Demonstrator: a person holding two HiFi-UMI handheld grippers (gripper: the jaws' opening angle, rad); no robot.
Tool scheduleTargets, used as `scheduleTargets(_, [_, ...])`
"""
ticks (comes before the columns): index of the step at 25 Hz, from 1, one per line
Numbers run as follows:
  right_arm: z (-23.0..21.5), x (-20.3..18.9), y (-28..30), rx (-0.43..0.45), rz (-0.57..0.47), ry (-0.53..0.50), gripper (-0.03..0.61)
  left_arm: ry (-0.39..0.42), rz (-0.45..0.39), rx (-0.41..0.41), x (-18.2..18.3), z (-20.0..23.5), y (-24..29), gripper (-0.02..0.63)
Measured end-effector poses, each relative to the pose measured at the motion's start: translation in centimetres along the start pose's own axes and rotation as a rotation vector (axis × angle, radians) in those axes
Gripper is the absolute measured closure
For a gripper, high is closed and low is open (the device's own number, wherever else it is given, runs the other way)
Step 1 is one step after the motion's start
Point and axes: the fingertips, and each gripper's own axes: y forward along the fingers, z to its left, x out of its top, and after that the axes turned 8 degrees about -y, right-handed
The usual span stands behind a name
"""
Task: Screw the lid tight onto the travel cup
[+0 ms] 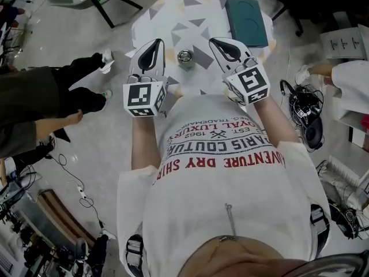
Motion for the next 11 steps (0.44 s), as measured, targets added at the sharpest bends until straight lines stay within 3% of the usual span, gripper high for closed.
scheduleTargets(11, [-1.3,0.3,-0.3,-0.063,-0.012,0.011,0.571,-0.020,0.018,0.028,-0.1,0.1,0.1,0.601])
